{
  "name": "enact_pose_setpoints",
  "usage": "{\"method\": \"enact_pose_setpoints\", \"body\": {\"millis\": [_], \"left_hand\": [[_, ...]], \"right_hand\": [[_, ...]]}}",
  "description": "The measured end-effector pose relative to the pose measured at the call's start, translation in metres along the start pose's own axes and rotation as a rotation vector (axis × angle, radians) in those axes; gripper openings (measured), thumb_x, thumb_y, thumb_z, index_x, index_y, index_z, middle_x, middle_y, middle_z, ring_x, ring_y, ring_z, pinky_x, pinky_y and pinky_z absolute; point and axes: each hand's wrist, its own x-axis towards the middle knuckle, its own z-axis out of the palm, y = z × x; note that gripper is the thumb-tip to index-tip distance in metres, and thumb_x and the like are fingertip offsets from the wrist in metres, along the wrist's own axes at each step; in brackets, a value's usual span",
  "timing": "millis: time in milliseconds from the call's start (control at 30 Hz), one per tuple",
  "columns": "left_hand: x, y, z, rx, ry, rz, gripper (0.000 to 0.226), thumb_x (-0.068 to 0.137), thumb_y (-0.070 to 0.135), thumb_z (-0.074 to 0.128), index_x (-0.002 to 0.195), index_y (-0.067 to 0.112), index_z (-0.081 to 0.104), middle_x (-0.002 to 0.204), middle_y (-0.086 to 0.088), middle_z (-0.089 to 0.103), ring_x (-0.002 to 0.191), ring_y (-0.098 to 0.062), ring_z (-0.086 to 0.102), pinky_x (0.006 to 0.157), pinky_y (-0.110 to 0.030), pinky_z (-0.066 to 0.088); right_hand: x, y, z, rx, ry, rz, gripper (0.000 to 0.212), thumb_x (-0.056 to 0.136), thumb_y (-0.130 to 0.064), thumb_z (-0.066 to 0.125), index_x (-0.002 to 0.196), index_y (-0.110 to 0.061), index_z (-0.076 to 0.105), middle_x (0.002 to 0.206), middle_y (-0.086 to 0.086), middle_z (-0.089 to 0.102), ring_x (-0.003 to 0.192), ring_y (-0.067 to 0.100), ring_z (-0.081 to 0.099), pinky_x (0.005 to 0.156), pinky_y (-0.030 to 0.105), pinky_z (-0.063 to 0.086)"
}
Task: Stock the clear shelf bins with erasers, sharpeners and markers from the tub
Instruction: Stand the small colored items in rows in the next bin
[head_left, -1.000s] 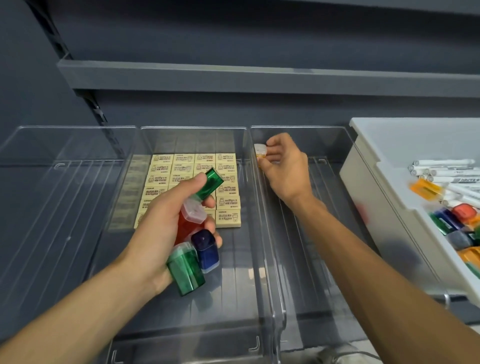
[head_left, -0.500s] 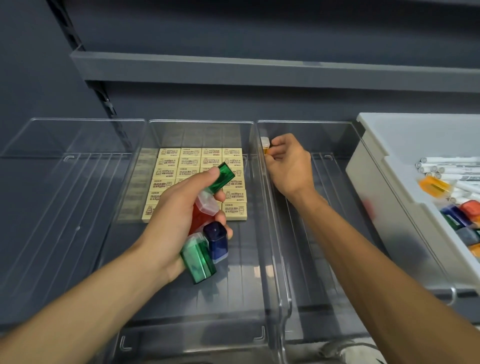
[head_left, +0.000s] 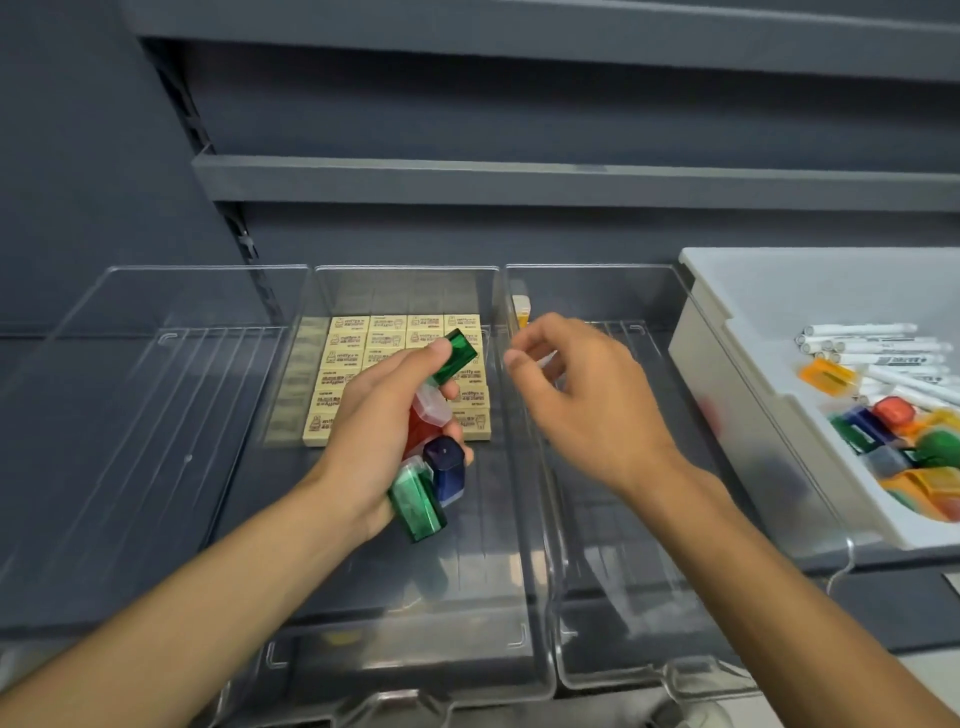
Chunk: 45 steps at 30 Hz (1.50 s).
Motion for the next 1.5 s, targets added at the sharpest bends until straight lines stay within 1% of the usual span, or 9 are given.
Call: {"method": "enact_pose_setpoints", "body": {"millis": [100,267,467,600,767,1133,1300,1367,1500], "left_hand": [[-0.006,-0.002,-0.003,0.003,-0.036,0.038,0.018,0.092,0.031,0.064,0.088,0.013,0.067,0.077,-0.005,0.055,0.049,-0.017,0.050,0.046,-0.031,0.049],[-0.016,-0.005,-0.007,0.072,-0.152,0.118,0.023,0.093,0.033,0.060,0.095,0.013,0.070,0.068,-0.008,0.053,0.050,-0.019,0.051,0.047,-0.032,0.052],[-0.023,-0.010,-0.006,0.142,-0.380,0.152,0.021,0.096,0.038,0.057,0.083,0.025,0.068,0.071,-0.010,0.055,0.047,-0.023,0.051,0.051,-0.031,0.051],[-0.024,-0.007,-0.004,0.138,-0.396,0.098,0.025,0.096,0.038,0.058,0.078,0.023,0.067,0.072,-0.011,0.051,0.045,-0.022,0.049,0.047,-0.029,0.050],[-0.019,-0.004,-0.007,0.117,-0.396,0.048,0.022,0.091,0.036,0.063,0.077,0.019,0.064,0.071,-0.009,0.051,0.044,-0.022,0.048,0.047,-0.030,0.049],[-0.017,-0.003,-0.009,0.089,-0.328,0.111,0.028,0.089,0.039,0.062,0.068,0.021,0.067,0.060,-0.008,0.050,0.042,-0.022,0.049,0.044,-0.027,0.048],[-0.016,-0.004,-0.008,0.133,-0.254,0.091,0.030,0.081,0.045,0.066,0.079,0.016,0.074,0.061,-0.015,0.049,0.043,-0.022,0.048,0.044,-0.029,0.050],[-0.016,-0.005,-0.006,0.150,-0.244,0.085,0.030,0.076,0.048,0.066,0.078,0.019,0.075,0.058,-0.011,0.049,0.043,-0.022,0.048,0.045,-0.029,0.051],[-0.017,-0.006,-0.005,0.161,-0.250,0.075,0.034,0.076,0.050,0.063,0.074,0.017,0.072,0.059,-0.009,0.047,0.041,-0.022,0.049,0.043,-0.027,0.048]], "right_hand": [[-0.014,-0.010,-0.001,-0.025,0.046,-0.071,0.013,0.095,-0.033,0.055,0.106,-0.028,0.060,0.096,-0.015,0.057,0.088,0.004,0.049,0.073,0.012,0.036],[-0.043,-0.019,0.001,0.244,-0.164,-0.097,0.043,0.094,-0.042,0.054,0.134,-0.031,0.046,0.101,-0.017,0.063,0.098,0.004,0.059,0.083,0.017,0.045],[-0.052,-0.024,0.004,0.539,-0.030,-0.052,0.031,0.092,-0.039,0.057,0.121,-0.027,0.055,0.092,-0.006,0.068,0.088,0.015,0.064,0.077,0.028,0.051],[-0.050,-0.027,0.000,0.657,-0.082,-0.064,0.016,0.094,-0.020,0.061,0.110,-0.018,0.060,0.085,0.000,0.069,0.081,0.019,0.066,0.076,0.034,0.053],[-0.044,-0.024,-0.001,0.870,-0.073,0.068,0.016,0.087,-0.006,0.067,0.095,-0.009,0.053,0.070,-0.002,0.066,0.068,0.011,0.060,0.068,0.020,0.048],[-0.042,-0.029,-0.002,0.847,-0.085,0.054,0.025,0.087,-0.024,0.061,0.109,-0.011,0.060,0.084,-0.001,0.074,0.077,0.007,0.067,0.073,0.018,0.050],[-0.043,-0.014,-0.003,0.196,0.035,-0.189,0.028,0.086,-0.036,0.070,0.111,-0.024,0.063,0.093,-0.014,0.062,0.082,0.007,0.059,0.073,0.015,0.047],[-0.044,-0.011,-0.004,0.110,0.051,-0.231,0.026,0.088,-0.033,0.069,0.112,-0.023,0.064,0.092,-0.014,0.059,0.081,0.006,0.056,0.072,0.012,0.044],[-0.044,-0.013,-0.006,0.360,0.030,-0.097,0.017,0.090,-0.023,0.067,0.107,-0.021,0.068,0.088,-0.010,0.067,0.081,0.010,0.061,0.073,0.018,0.049]]}}
